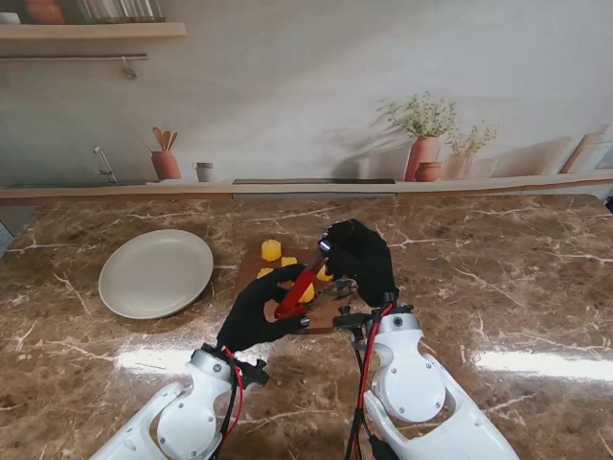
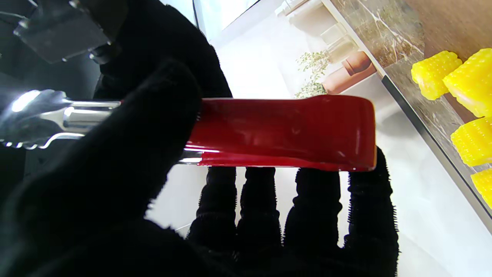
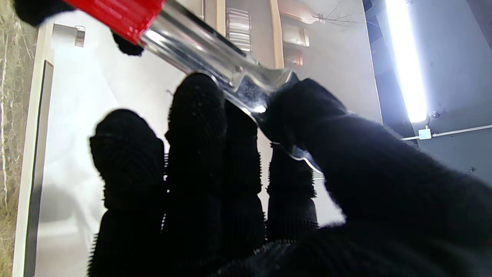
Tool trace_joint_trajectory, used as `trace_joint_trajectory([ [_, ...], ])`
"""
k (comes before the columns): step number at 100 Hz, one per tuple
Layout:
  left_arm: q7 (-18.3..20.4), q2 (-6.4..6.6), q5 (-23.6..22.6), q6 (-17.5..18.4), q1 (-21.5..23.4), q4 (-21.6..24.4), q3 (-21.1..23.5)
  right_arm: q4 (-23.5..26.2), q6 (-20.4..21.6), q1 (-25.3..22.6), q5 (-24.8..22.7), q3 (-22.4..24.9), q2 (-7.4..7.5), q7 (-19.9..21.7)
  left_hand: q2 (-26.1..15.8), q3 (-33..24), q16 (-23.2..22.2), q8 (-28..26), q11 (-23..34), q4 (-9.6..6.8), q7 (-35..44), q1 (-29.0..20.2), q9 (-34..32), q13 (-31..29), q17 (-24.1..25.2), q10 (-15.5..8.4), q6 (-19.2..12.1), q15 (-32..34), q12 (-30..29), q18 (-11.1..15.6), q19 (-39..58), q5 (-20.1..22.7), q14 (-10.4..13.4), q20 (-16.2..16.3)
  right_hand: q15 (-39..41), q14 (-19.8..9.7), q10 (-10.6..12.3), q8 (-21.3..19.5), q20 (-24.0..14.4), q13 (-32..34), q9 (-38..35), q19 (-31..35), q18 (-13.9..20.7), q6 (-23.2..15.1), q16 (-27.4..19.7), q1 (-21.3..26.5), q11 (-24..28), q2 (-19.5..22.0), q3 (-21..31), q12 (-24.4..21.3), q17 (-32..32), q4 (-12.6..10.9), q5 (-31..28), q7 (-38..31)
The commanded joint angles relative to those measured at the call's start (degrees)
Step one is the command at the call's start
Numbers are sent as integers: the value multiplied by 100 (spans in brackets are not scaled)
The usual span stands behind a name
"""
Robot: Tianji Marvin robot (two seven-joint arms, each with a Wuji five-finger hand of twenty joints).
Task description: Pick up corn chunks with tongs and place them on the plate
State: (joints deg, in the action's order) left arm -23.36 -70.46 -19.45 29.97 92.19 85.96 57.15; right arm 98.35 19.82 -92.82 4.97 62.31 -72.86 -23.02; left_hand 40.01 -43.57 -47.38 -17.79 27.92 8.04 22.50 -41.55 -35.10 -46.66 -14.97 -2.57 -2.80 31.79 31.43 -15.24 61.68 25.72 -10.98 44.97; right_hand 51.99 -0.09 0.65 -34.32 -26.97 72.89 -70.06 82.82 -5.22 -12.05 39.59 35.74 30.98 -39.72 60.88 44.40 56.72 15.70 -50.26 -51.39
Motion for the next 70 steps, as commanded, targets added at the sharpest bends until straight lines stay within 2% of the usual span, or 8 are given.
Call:
trace_joint_trajectory([
  [1, -27, -54, 126, 64, 38, -38, -19, -48, -68, -72, 46, 22, 2, 97, -439, -322, -474, -5, 236, -183, 83, -336, -142, -213, 49, -265, -248, 542, 277, -147, 157, 107, 81, 157, -47, 30, 175, -171, -181, 218, -208, 185, 1, -398, 25, 531, 241, 349, 267, 106, 11, -29, -305, -262],
  [12, 6, -64, 257, 104, 61, -38, -5, -63, -71, -98, 66, 65, 23, 166, -566, -321, -1231, -59, 470, -198, 328, -395, -78, 138, 186, -219, -132, 722, 822, -271, 54, 504, 73, 265, -73, 37, 179, -145, -197, 219, -206, 189, -19, -396, 19, 530, 237, 354, 260, 96, -14, -33, -302, -258],
  [18, 10, -66, 294, 111, 81, -33, 18, -78, -59, -114, 83, 98, 39, 222, -588, -313, -1359, -495, 354, -196, 989, -392, 36, 359, 204, -220, -294, 487, 921, -270, 6, 757, 65, 283, -90, 46, 182, -136, -205, 217, -195, 190, -23, -396, 15, 527, 231, 357, 259, 89, -28, -34, -299, -260],
  [23, 34, -64, 346, 113, 108, -13, 42, -85, -47, -132, 121, 126, 54, 283, -584, -287, -883, -952, -19, -194, 1452, -363, 267, 602, 196, -193, -389, -180, 652, -237, -80, 649, 39, 233, -121, 52, 183, -129, -216, 214, -190, 191, -28, -398, 6, 534, 230, 363, 253, 85, -68, -35, -298, -266],
  [34, 116, -48, 452, 104, 160, 44, 95, -137, 3, -151, 161, 170, 90, 425, -528, -312, 975, -1857, -481, -198, 2005, -340, 379, 675, 12, -46, -515, -1279, -225, -116, -282, 47, -100, -108, -164, 63, 193, -121, -231, 203, -175, 197, -41, -397, -5, 537, 224, 368, 240, 80, -108, -35, -290, -269],
  [41, 183, -33, 513, 103, 188, 89, 127, -183, 62, -155, 187, 187, 112, 516, -490, -399, 1137, -2052, -400, -203, 2002, -353, 195, 102, -359, -39, -490, -896, -462, -45, -3, -345, -24, -168, -191, 59, 209, -122, -239, 206, -169, 199, -43, -418, -10, 542, 223, 372, 232, 79, -133, -37, -292, -275],
  [57, 439, 15, 771, 178, 259, 236, 183, -296, 162, -157, 259, 213, 154, 711, -472, -424, 198, -584, -182, -235, 567, -563, 3, -727, -933, -33, -193, 412, -538, -73, 706, -154, 208, -129, -231, 65, 236, -125, -257, 188, -163, 200, -48, -436, -7, 558, 227, 374, 221, 80, -194, -44, -304, -289],
  [70, 725, 95, 880, 159, 301, 349, 258, -371, 228, -159, 322, 247, 184, 846, -428, -290, -529, 135, -167, -246, 66, -628, 67, -807, -978, 77, -48, 842, -453, -332, 1060, 235, 198, 345, -252, 74, 215, -128, -270, 166, -140, 198, -54, -462, 2, 567, 223, 383, 214, 81, -255, -48, -302, -289],
])
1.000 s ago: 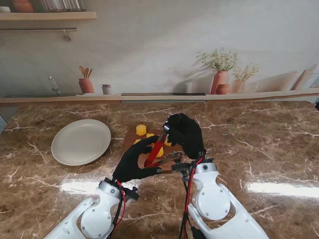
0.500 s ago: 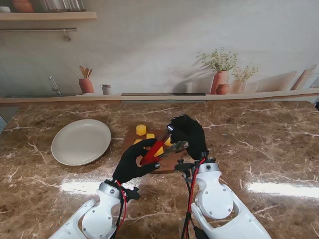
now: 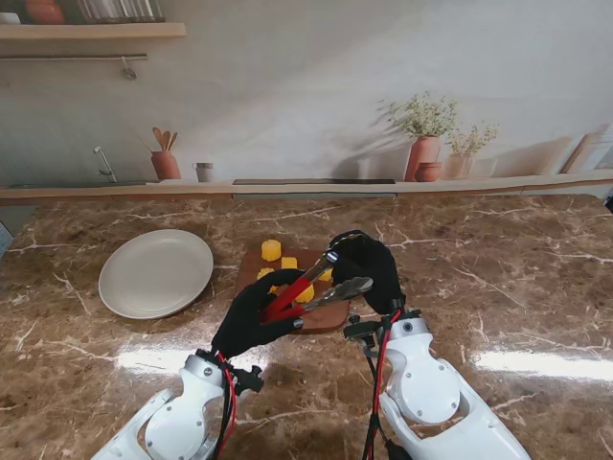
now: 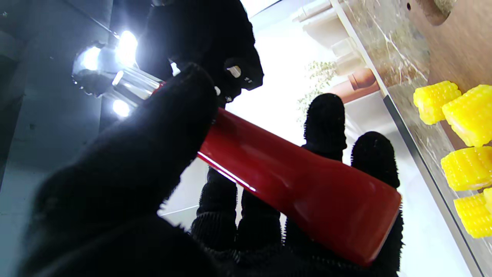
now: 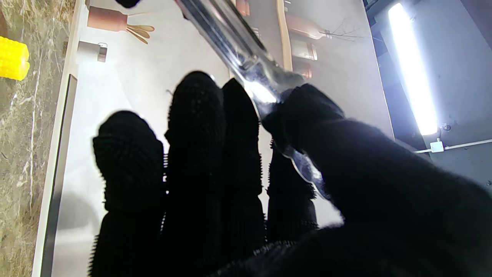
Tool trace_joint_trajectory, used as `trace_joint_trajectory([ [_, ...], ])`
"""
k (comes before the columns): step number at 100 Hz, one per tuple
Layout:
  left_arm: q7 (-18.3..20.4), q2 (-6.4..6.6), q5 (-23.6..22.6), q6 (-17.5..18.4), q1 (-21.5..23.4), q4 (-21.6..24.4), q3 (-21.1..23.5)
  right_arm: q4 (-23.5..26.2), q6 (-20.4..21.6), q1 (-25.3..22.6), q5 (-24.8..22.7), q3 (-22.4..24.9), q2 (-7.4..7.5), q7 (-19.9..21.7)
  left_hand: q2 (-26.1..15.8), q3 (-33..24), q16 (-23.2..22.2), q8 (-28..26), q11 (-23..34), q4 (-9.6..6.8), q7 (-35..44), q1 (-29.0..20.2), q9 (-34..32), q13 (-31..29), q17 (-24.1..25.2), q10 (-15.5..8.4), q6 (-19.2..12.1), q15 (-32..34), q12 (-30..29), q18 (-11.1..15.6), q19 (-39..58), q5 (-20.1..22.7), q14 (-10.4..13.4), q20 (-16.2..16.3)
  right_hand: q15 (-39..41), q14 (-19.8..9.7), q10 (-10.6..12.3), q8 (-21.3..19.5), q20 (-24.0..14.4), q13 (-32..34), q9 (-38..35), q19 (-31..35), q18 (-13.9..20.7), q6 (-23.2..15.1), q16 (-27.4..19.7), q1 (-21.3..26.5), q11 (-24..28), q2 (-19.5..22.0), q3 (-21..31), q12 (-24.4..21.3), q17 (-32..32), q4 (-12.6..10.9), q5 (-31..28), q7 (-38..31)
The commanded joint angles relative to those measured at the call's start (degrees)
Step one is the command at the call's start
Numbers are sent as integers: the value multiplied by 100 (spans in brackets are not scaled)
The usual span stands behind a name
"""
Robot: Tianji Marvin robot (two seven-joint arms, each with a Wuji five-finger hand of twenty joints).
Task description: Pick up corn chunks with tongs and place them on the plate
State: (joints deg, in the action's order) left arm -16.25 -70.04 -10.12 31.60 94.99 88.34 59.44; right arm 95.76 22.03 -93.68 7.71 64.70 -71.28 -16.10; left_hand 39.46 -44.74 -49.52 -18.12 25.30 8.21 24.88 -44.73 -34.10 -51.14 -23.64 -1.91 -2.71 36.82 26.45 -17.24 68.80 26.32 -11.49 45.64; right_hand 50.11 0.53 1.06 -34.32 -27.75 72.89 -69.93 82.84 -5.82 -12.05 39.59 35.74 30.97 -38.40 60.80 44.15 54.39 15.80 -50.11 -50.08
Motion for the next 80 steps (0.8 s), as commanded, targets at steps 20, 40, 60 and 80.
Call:
trace_joint_trajectory([
  [20, 415, 154, 177, -157, 67, 246, 132, -167, 157, -74, 183, 62, 85, 418, -479, -147, -1595, 444, 325, -302, -595, -469, -77, -329, -164, 203, 366, 848, 513, -309, 588, 634, -34, 1454, -110, 11, 202, -161, -210, 88, -121, 173, -8, -505, 19, 603, 225, 278, 195, 120, -127, -68, -320, -428],
  [40, 454, 176, 140, -207, 99, 297, 209, -176, 207, -90, 222, 112, 115, 527, -561, -11, -1883, 230, 271, -288, -145, -355, -444, -269, -175, 361, 197, 844, 573, -312, 657, 1210, -1, 1854, -124, 9, 215, -176, -224, 79, -118, 162, -9, -503, 36, 607, 219, 278, 194, 119, -156, -74, -336, -414],
  [60, 514, 198, 141, -174, 118, 327, 280, -187, 161, -108, 226, 142, 118, 539, -135, -195, -1570, 281, 240, -238, -197, -12, -873, -369, -332, 475, 299, 490, 235, -128, 542, 1598, -30, 1725, -133, 8, 196, -141, -237, 74, -120, 156, -13, -475, 49, 610, 217, 243, 201, 119, -169, -75, -318, -372],
  [80, 787, 251, 384, -153, 113, 368, 295, -208, 118, -107, 237, 141, 128, 589, 458, -764, -1581, 317, 380, -49, -246, 663, -974, -518, -546, 504, 378, 636, 281, -10, 780, 1730, -37, 1752, -174, 13, 232, -99, -247, 11, -103, 130, -30, -464, 49, 651, 185, 239, 241, 97, -244, -87, -359, -374],
])
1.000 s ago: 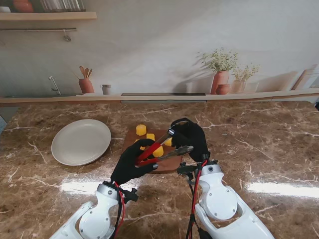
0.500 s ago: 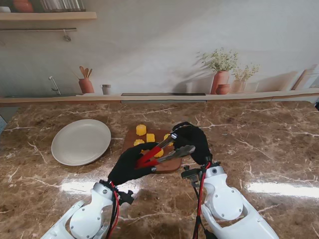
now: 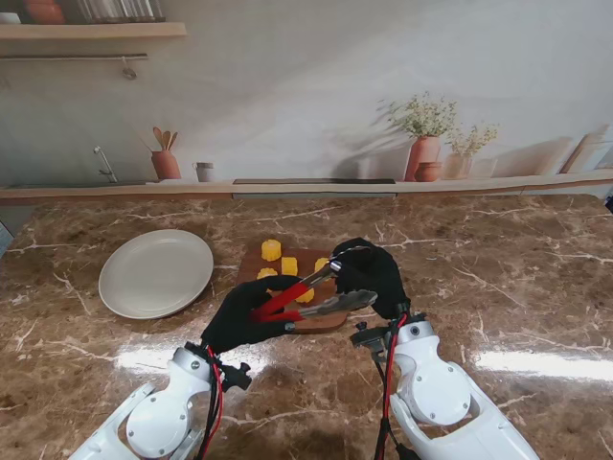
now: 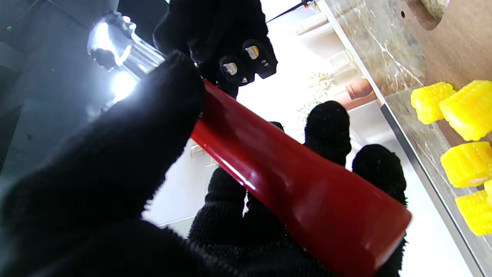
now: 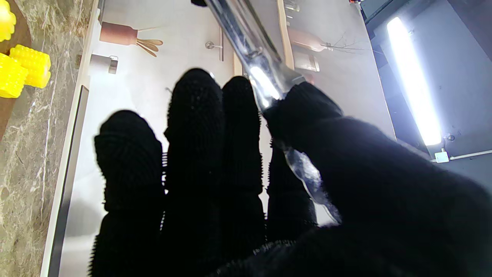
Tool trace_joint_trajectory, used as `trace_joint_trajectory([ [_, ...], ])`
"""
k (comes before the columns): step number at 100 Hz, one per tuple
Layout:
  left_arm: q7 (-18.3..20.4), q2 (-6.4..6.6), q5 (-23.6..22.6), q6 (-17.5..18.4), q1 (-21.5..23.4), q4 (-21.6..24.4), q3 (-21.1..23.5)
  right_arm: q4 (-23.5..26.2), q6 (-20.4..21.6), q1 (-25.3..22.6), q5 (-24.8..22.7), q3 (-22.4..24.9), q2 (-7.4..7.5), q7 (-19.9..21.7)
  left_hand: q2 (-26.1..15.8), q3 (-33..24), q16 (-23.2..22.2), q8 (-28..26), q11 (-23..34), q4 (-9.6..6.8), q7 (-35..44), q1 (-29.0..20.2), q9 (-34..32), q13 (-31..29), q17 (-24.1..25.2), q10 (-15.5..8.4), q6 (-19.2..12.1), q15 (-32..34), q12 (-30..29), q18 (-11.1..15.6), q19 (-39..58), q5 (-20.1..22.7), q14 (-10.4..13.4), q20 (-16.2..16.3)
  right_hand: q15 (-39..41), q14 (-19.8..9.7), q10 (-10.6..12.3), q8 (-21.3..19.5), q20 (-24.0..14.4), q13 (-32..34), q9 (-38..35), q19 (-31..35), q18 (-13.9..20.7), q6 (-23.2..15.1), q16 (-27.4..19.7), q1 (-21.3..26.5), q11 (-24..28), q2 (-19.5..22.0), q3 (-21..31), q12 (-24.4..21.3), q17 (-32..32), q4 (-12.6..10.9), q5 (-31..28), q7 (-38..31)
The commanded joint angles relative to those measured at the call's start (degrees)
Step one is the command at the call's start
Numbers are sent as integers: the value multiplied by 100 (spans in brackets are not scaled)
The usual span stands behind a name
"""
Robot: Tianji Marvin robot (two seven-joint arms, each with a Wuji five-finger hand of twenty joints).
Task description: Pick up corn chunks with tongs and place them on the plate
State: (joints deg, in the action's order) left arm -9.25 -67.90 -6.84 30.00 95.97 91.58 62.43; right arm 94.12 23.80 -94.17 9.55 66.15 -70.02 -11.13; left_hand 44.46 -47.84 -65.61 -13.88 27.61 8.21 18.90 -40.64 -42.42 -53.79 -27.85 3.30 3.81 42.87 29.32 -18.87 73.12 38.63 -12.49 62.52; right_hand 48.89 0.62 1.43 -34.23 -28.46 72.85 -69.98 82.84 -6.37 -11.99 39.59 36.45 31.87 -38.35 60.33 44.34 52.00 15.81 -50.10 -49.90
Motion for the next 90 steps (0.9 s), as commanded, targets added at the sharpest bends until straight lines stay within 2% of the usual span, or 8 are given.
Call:
trace_joint_trajectory([
  [1, 98, 38, 68, 9, 12, 43, -6, -45, -60, -58, 54, -5, 2, 93, -26, -467, 23, -104, 153, -43, 348, 268, -145, -259, -140, -14, -282, 42, -2, 160, 373, 501, 72, 75, -53, 5, 196, -110, -177, 16, -100, 130, 25, -471, 49, 580, 97, 234, 288, 78, -6, -87, -365, -395],
  [28, -119, -30, 23, 28, -55, -46, -100, -67, -74, -60, 99, -70, -17, 56, -788, -167, -125, 30, 329, -178, 103, -72, -301, -521, -391, -90, -388, 409, 210, 88, 693, 560, 34, 253, -25, 8, 183, -130, -199, 37, -115, 171, 47, -468, 65, 578, 109, 228, 305, 85, 30, -88, -367, -390],
  [33, -142, -36, 20, 22, -55, -54, -109, -78, -81, -63, 124, -77, -21, 57, -912, 295, -169, 65, 169, -13, 45, -520, -403, -522, -387, -92, -393, 454, 853, 30, 726, 641, -22, 302, -23, 6, 182, -125, -200, 39, -116, 172, 46, -453, 65, 576, 110, 223, 303, 85, 33, -84, -354, -384],
  [46, -160, -35, -31, -63, -43, -38, -105, -98, -97, -67, 173, -90, -30, 47, -1070, 852, -217, 135, -48, -22, -83, -1059, -490, -470, -345, -42, -112, 473, 1341, -33, 699, 694, -71, 345, -31, 24, 157, -78, -199, 26, -101, 170, 40, -403, 61, 554, 94, 211, 295, 67, 33, -72, -310, -359],
  [66, -231, -26, -277, -165, -36, -6, -45, -79, -163, -89, 137, -55, -32, 21, -1339, 1598, -252, 54, -456, -154, 107, -1603, -882, -500, -415, 9, -129, 554, 1864, -84, 719, 875, -102, 372, -361, 83, 77, 804, -110, -231, 153, -43, 24, 68, -69, -31, -199, -223, 506, -46, -154, -96, 187, -162],
  [78, -253, -1, -521, -219, -43, 6, 6, -9, -310, -113, 114, -64, -89, -210, -1067, 1351, -235, 28, -202, -138, 145, -1331, -599, -421, -378, -47, -182, 494, 1727, -82, 645, 750, -44, 369, -212, 183, -47, 795, -65, 203, -249, 145, -34, 29, -101, 168, -75, -78, 591, -221, 300, -92, -197, -516],
  [83, -255, 10, -614, -223, -53, 1, 9, 9, -381, -114, 47, -87, -122, -365, -886, 993, -233, 28, 80, -96, 127, -985, -386, -388, -358, -54, -170, 463, 1422, -83, 617, 691, -32, 371, 94, 150, -24, 454, -5, 229, -338, 262, -27, -90, 6, 260, 87, -28, 609, -202, 461, -101, -265, -658],
  [90, -272, 13, -690, -202, -85, -39, -20, 54, -582, -116, -78, -140, -187, -647, -758, 531, -231, 26, 367, -246, 111, -557, -155, -340, -317, -102, -192, 423, 622, -69, 560, 597, -28, 369, 626, 92, -47, -12, 70, 250, -437, 453, -40, -136, 140, 262, 306, -85, 774, -102, 716, -146, -343, -694],
])
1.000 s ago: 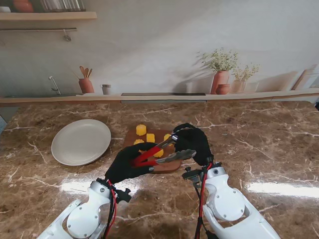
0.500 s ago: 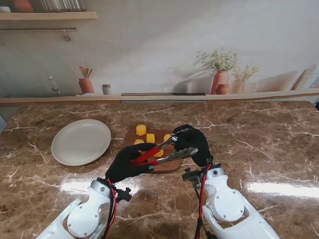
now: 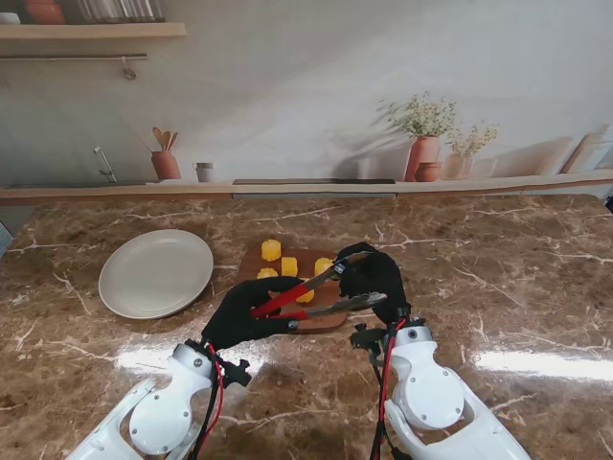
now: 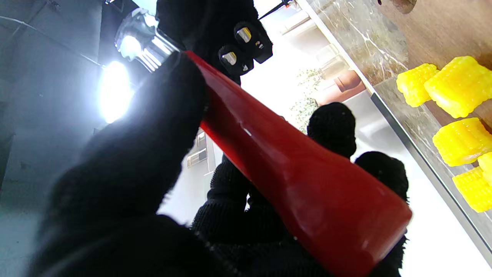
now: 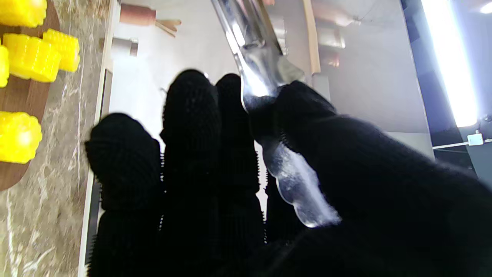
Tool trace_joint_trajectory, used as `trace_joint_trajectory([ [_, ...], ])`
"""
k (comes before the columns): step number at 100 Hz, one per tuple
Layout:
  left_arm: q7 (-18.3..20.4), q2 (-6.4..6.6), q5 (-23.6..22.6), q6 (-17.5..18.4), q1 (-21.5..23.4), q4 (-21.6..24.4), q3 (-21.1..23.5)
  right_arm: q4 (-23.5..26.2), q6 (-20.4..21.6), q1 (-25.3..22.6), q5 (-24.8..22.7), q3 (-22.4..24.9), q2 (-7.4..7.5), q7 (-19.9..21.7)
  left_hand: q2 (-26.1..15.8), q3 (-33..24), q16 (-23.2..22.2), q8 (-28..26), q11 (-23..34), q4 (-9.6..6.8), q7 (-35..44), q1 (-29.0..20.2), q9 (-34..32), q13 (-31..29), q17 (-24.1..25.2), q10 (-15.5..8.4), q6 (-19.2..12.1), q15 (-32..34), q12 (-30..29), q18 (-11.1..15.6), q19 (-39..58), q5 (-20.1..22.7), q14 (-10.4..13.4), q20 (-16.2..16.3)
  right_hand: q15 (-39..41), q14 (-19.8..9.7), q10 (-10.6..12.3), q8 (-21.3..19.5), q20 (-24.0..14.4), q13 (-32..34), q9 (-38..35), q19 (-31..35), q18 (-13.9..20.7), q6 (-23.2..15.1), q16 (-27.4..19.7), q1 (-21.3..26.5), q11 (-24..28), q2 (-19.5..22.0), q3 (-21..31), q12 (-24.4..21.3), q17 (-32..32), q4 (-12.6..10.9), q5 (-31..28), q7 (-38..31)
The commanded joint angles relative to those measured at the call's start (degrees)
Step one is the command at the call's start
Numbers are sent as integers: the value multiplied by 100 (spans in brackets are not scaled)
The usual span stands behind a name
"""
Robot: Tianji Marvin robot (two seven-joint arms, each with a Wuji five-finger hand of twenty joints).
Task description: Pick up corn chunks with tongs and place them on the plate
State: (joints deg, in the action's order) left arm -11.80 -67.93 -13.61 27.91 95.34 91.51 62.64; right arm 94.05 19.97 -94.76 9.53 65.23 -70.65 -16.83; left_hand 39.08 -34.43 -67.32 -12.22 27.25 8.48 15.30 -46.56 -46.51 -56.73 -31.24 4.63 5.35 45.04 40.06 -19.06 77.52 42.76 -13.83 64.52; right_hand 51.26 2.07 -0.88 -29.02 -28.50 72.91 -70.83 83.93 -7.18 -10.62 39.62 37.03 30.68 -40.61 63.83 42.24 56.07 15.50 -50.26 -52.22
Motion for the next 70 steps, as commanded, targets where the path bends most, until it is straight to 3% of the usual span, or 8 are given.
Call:
trace_joint_trajectory([
  [1, -17, 15, -15, 11, -27, -38, -47, 67, -224, -56, -81, -59, -134, -112, -215, -818, -60, -138, 418, -279, 465, 53, 273, -36, 33, -237, -350, 200, -510, -48, 113, 169, 103, 170, 513, -60, 175, -633, 112, 240, -372, 388, 37, -260, 136, 197, 467, 105, 492, 122, 351, -111, -359, -435],
  [9, -78, 7, -134, 41, -74, -110, -111, 134, -396, -70, -17, -137, -193, -284, -195, -804, -54, -124, 389, -278, 420, 103, 405, 65, 143, -182, -395, 157, -588, -35, 54, 61, 92, 167, 963, -62, 138, -932, 197, 256, -499, 558, -34, -205, 193, 167, 629, -90, 793, 198, 621, -180, -440, -481],
  [17, -143, 3, -264, 67, -114, -176, -159, 189, -526, -88, 54, -222, -258, -495, -187, -768, -32, -128, 352, -264, 408, 146, 519, 213, 315, -275, -462, 77, -606, -49, -75, -55, 79, 144, 1207, -20, 97, -1141, 273, 256, -601, 676, -116, -159, 175, 153, 672, -246, 1046, 153, 758, -211, -488, -511],
  [47, -335, 27, -819, 0, -165, -249, -186, 380, -906, -161, 311, -338, -409, -980, -18, -715, 209, -116, 37, -187, 301, 544, 1108, 1040, 1148, -614, -638, -519, -756, -435, -928, -670, 104, -52, 1555, 14, 44, -1424, 235, 256, -765, 1037, -13, -131, 174, 193, 803, -407, 1297, 69, 849, -218, -573, -558],
  [62, -330, 52, -976, -26, -172, -261, -193, 412, -1000, -160, 474, -356, -452, -1083, 3, -595, 861, -81, -199, -161, 220, 740, 1375, 1480, 1643, -699, -692, -1247, -989, -465, -1453, -936, 135, -382, 1588, 33, 38, -1472, 234, 251, -760, 1067, -7, -132, 167, 209, 838, -413, 1329, 67, 848, -220, -586, -559],
  [70, -319, 80, -1130, -93, -166, -246, -185, 426, -1027, -162, 559, -358, -463, -1104, -18, -385, 1696, -38, -393, -134, 143, 883, 1545, 1790, 1993, -779, -728, -1876, -1190, -467, -1756, -1121, 146, -622, 1598, 36, 26, -1495, 239, 248, -761, 1072, -8, -124, 158, 214, 850, -407, 1330, 55, 847, -220, -591, -552],
])
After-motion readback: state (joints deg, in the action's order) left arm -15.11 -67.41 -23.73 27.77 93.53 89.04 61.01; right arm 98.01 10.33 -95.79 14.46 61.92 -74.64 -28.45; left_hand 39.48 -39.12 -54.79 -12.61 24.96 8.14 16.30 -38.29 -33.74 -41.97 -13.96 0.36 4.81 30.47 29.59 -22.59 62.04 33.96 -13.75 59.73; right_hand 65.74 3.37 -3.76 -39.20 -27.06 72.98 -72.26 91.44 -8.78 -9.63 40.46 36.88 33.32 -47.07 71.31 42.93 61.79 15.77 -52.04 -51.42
